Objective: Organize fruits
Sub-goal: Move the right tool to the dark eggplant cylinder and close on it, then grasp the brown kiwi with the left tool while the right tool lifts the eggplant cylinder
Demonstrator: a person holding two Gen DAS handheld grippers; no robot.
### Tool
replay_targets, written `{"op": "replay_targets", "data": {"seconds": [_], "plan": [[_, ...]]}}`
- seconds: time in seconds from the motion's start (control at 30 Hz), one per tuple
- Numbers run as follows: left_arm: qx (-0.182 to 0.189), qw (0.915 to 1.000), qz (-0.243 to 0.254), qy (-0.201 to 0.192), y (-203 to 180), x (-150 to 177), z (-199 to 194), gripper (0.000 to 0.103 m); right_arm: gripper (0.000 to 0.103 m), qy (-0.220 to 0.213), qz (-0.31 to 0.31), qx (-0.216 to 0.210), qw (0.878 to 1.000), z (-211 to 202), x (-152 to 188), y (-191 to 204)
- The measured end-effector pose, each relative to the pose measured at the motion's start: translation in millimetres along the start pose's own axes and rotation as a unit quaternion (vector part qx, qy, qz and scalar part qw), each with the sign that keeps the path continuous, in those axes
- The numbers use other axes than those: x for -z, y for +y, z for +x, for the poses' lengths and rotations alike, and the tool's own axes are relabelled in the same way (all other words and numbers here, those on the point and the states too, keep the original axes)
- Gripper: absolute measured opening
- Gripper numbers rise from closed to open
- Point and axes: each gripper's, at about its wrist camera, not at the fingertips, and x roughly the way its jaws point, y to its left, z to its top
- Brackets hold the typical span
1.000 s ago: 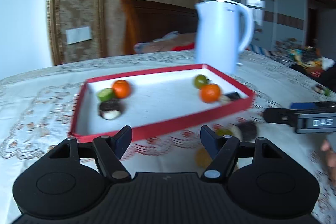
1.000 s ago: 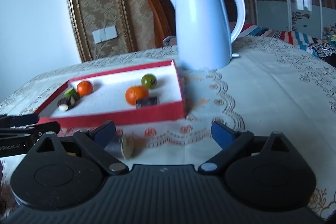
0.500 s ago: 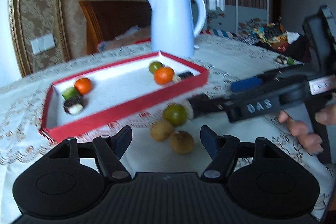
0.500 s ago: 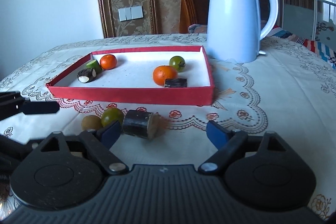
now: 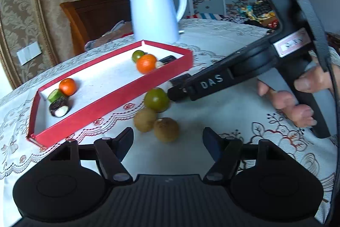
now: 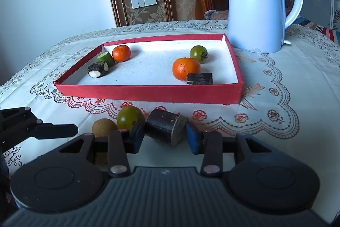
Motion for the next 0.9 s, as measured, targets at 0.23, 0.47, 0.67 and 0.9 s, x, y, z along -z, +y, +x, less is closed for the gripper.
{"op": "replay_targets", "data": {"seconds": [0.23,0.47,0.67,0.9], "plan": [[0.018,0.9997,0.014,-0.002,-6.7,-2.5,3.7,0.071,0.039,-0.026,0.033,0.025,0.999,-6.0,-0.8,-14.6],[-0.011,0.9999,0.011,0.000,-9.9,-6.3,9.7,0.048,0.039,-0.031,0.065,0.025,0.997,-6.7,-0.3,-27.7],[-0.012,0.9997,-0.015,0.016,-2.0,-9.7,17.5,0.045,0.039,-0.033,0.071,0.022,0.997,-6.4,0.5,-28.8],[-0.017,0.9995,-0.021,0.016,-0.3,-7.8,17.0,0.026,0.039,-0.032,0.065,0.020,0.997,-5.5,1.9,-26.1]]}}
